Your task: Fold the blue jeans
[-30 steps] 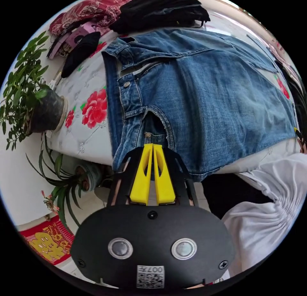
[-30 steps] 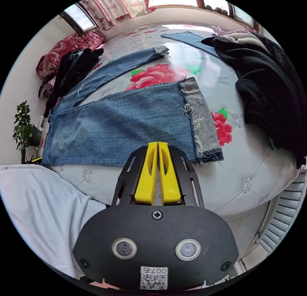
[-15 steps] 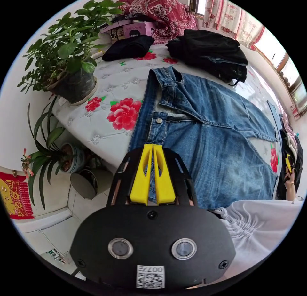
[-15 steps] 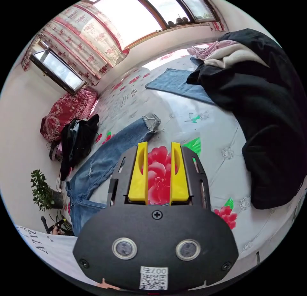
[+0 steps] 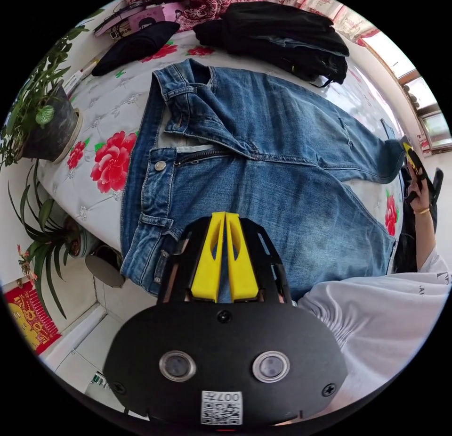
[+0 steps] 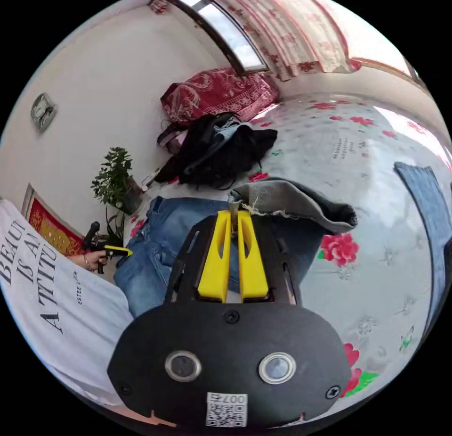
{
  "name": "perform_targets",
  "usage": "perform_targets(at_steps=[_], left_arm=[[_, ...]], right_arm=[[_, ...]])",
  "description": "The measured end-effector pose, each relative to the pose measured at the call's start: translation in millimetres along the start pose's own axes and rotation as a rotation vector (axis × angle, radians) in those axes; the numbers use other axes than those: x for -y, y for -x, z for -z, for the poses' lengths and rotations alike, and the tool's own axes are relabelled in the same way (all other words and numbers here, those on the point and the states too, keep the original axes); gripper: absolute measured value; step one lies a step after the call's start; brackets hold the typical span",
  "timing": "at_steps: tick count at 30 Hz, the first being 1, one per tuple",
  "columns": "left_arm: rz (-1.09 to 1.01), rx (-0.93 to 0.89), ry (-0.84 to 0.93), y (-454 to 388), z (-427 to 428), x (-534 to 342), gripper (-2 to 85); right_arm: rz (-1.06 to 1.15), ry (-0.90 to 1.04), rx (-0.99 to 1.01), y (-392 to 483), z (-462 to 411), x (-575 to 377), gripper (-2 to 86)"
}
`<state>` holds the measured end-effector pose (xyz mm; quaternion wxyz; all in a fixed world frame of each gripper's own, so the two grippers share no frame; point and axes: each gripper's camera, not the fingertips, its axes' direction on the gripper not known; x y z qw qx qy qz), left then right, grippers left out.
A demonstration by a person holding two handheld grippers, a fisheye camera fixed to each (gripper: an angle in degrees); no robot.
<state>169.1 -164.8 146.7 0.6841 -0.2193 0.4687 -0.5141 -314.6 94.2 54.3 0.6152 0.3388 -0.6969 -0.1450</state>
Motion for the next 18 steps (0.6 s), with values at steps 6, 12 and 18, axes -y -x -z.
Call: perform_targets(at_steps=[6,12,18], left_arm=[[-0.036,0.012,0.005,-22,1,25,-1.0],[-0.128,0.066,-0.059,-32,23,30,-1.0],[-0.060,0.076,-0.093,-5,24,40,-1.0]], right_arm=[[0.402,0.363,0.398,173,-89,-63,0.1],[0.219,0.213,0.140,114,-28,-56,0.5],[-0.362,-0.268,-0.326,-49,148,-73,2.6]])
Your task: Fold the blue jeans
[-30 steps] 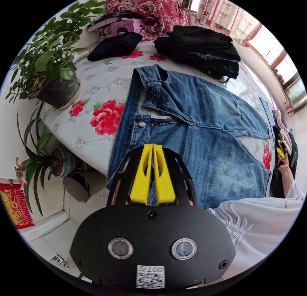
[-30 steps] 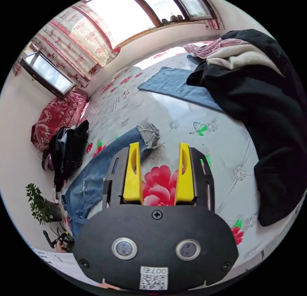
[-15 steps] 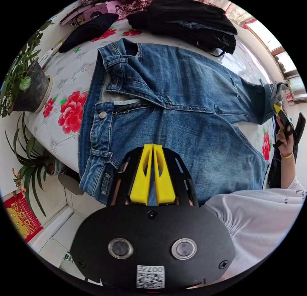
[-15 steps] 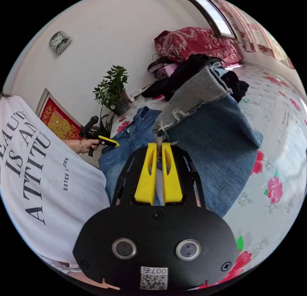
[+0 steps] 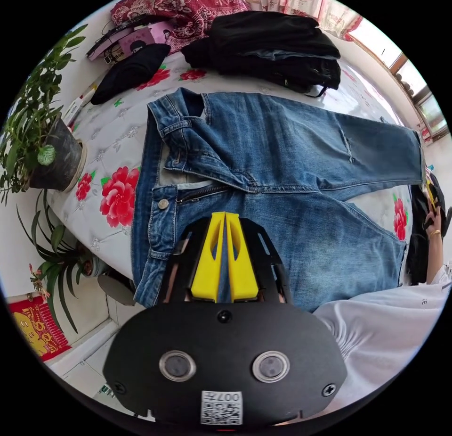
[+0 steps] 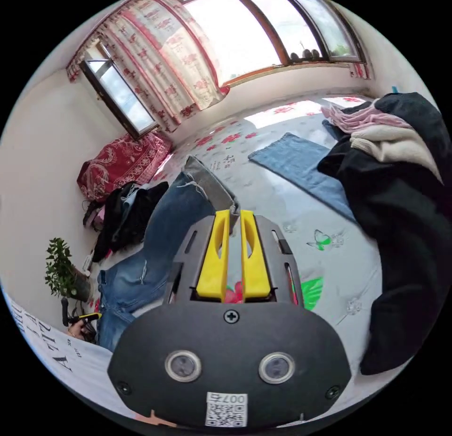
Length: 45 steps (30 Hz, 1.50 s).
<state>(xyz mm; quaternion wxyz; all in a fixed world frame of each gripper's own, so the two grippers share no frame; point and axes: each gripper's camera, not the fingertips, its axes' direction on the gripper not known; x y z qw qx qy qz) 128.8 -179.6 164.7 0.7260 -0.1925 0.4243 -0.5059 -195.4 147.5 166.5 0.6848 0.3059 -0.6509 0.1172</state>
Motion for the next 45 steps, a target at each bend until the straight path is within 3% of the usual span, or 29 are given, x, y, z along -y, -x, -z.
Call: perform_targets(at_steps=[2,4,8,12,16,22,26,31,34,37,42,45], left_arm=[[0.027,-0.007,0.016,10,-10,8,-1.0],[0.030,-0.002,0.049,16,-22,12,-1.0],[0.016,-0.011,0.058,25,-26,13,-1.0],[0.065,-0.001,0.016,40,-3,0,-0.9],[0.159,0.021,-0.077,79,36,-45,-0.8],[0.472,0.064,-0.102,164,67,-133,2.3],[0.706,-0.077,-0.069,216,62,-193,6.8],[0.753,-0.298,-0.031,242,46,-225,11.5],[0.743,-0.393,-0.022,254,37,-226,10.1],[0.710,-0.412,0.020,267,36,-222,3.6],[0.594,-0.565,-0.112,294,74,-230,0.2],[0.587,-0.821,-0.306,317,97,-239,-0.3]], right_arm=[[-0.141,0.006,-0.188,-38,6,-10,3.8],[-0.205,0.080,-0.215,-48,-7,-24,4.5],[-0.215,0.285,-0.118,-20,-61,-69,5.4],[-0.148,0.366,-0.044,25,-75,-97,5.5],[-0.138,0.363,-0.032,44,-31,-121,5.9],[-0.315,0.332,-0.232,22,72,-175,7.7],[-0.513,0.322,-0.320,5,122,-223,8.4],[-0.605,0.331,-0.290,10,123,-246,8.7],[-0.584,0.329,-0.210,21,109,-242,7.9],[-0.558,0.345,-0.290,32,101,-230,4.3],[-0.508,0.304,-0.218,41,107,-203,0.5],[-0.518,0.147,-0.010,42,128,-179,0.0]])
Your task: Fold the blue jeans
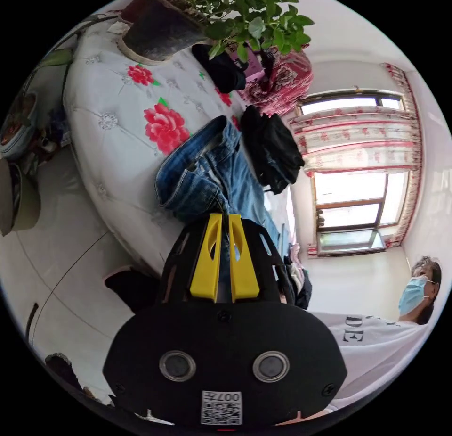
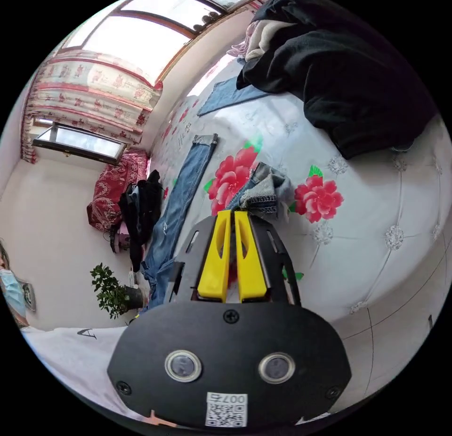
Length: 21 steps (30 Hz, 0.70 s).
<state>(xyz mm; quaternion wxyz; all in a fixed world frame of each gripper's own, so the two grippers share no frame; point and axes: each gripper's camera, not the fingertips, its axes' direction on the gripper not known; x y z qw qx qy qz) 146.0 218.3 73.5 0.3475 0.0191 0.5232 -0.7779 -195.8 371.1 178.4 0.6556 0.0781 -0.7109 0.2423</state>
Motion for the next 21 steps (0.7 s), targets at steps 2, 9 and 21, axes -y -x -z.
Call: perform_targets(at_steps=[2,9,21], left_arm=[[-0.039,-0.139,-0.055,-12,12,8,-0.5],[-0.155,-0.312,-0.191,-55,43,22,-0.4],[-0.268,-0.191,-0.120,-113,-50,107,1.6]], right_arm=[[-0.017,-0.096,0.235,9,17,16,-0.2],[-0.006,-0.303,0.535,42,57,38,-0.3],[0.102,-0.285,0.362,136,-1,133,0.4]])
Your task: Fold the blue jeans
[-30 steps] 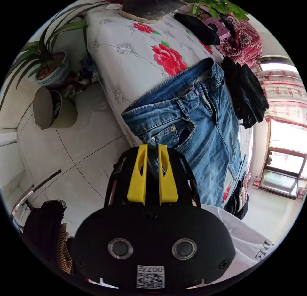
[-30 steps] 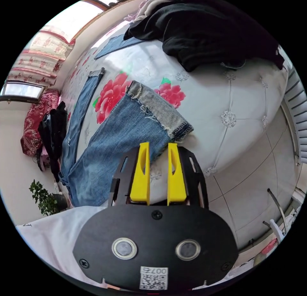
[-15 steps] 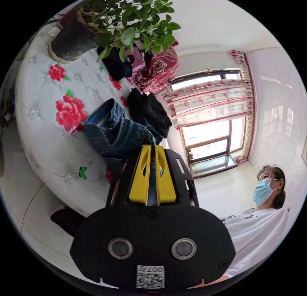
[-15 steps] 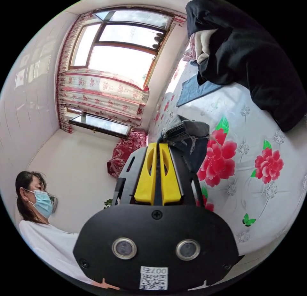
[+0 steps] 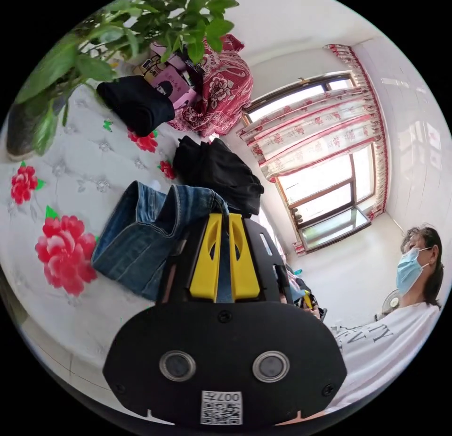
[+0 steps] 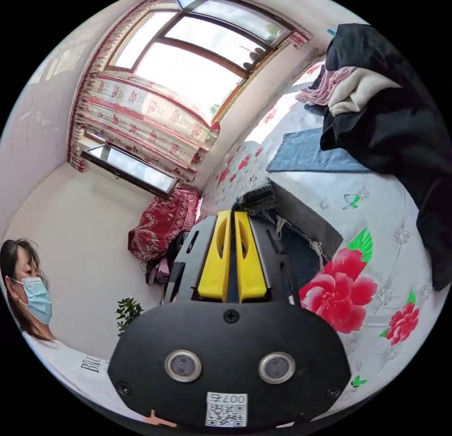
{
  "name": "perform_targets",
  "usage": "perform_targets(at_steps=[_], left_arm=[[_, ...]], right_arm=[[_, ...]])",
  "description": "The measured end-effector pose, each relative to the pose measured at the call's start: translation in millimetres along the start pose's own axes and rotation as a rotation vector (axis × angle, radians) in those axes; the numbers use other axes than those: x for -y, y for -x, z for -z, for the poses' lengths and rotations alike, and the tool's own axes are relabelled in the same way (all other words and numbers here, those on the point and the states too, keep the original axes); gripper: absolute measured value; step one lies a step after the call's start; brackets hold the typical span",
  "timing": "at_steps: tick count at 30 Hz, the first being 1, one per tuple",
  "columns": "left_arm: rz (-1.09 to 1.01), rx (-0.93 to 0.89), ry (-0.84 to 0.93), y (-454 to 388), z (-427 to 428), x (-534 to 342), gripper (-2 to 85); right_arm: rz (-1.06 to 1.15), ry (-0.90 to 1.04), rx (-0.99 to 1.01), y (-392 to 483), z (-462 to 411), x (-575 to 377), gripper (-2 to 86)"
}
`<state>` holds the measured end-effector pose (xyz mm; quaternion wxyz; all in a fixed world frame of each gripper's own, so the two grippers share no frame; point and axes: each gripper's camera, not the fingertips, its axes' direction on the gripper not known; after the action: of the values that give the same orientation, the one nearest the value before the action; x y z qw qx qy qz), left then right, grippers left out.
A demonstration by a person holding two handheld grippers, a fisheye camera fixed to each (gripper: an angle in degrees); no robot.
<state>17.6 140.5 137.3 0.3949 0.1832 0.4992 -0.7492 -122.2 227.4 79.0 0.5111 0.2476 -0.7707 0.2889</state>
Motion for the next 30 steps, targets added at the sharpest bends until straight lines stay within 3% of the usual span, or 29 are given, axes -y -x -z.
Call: perform_targets(at_steps=[5,8,16,20,24,27,30], left_arm=[[0.012,0.254,0.099,29,-154,62,6.4],[-0.064,0.326,0.070,14,-189,65,6.8],[-0.359,0.692,0.215,-30,-218,-12,6.3],[-0.485,0.859,0.339,-18,-261,-37,5.6],[-0.588,0.913,0.406,-14,-291,-38,4.9],[-0.582,0.959,0.493,-20,-302,-27,2.7],[-0.719,1.031,0.592,-24,-303,-37,0.4]], right_arm=[[0.101,0.120,-0.307,14,-189,75,2.9],[0.096,0.227,-0.414,-4,-257,77,4.0],[0.071,0.299,-0.594,-89,-259,58,6.1],[0.016,0.323,-0.566,-119,-266,69,4.7],[-0.017,0.337,-0.526,-127,-285,84,1.5],[-0.138,0.320,-0.428,-154,-266,103,0.3],[-0.114,0.293,-0.368,-163,-212,105,-0.1]])
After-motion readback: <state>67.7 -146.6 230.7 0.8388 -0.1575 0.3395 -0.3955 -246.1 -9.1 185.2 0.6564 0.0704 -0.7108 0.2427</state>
